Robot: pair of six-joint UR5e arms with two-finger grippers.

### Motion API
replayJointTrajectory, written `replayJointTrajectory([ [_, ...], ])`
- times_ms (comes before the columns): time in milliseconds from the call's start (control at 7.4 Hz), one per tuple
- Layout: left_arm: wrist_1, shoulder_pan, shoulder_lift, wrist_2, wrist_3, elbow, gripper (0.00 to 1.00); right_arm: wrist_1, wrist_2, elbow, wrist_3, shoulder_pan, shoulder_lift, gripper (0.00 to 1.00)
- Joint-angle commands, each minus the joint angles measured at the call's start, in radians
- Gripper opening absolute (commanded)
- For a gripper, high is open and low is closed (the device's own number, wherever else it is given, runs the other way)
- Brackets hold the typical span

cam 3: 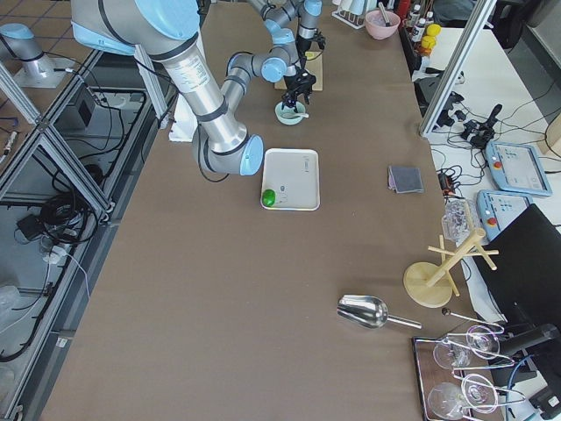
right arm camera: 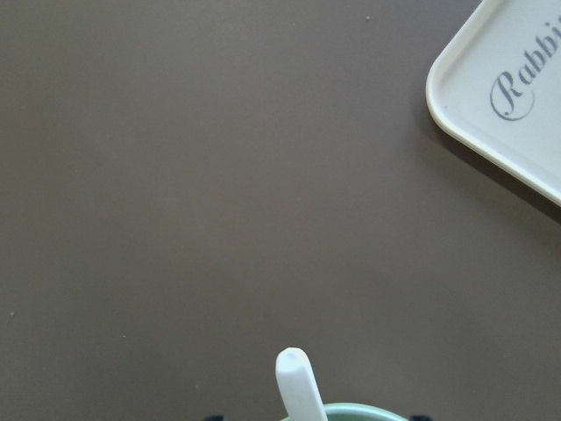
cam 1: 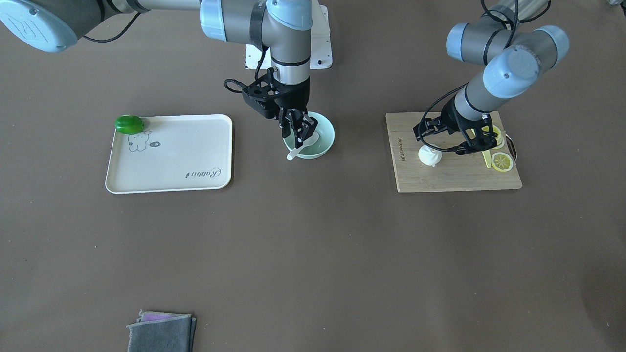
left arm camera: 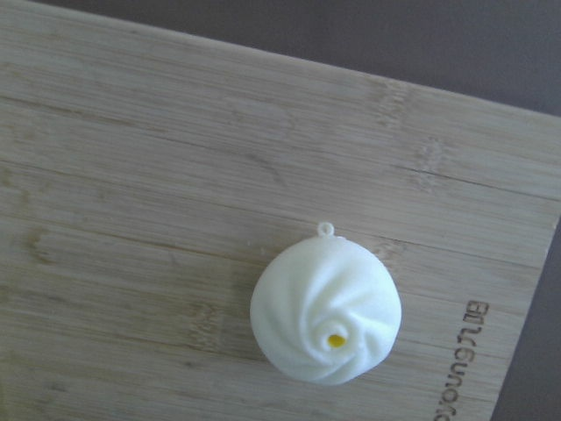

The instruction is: Put spoon and bun in bowl

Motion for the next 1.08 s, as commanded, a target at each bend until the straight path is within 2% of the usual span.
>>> replayJointTrajectory([
  [0,0.000,0.012,-0.026,0.010,0.001,0.031,0.62,0.001,0.006,0.063,-0.031,0.013,-0.049,1.00],
  [135,0.002,0.010,-0.026,0.010,0.001,0.031,0.34,-0.001,0.014,0.068,-0.034,0.016,-0.054,1.00],
  [405,0.006,-0.002,-0.025,0.010,0.004,0.025,0.08,-0.001,0.025,0.095,-0.036,0.020,-0.069,1.00],
  [541,0.007,-0.008,-0.025,0.008,0.005,0.021,0.00,-0.002,0.026,0.097,-0.036,0.020,-0.071,1.00],
  [946,0.020,-0.017,-0.026,0.002,-0.002,-0.020,0.00,-0.007,0.031,0.107,-0.036,0.023,-0.073,1.00],
])
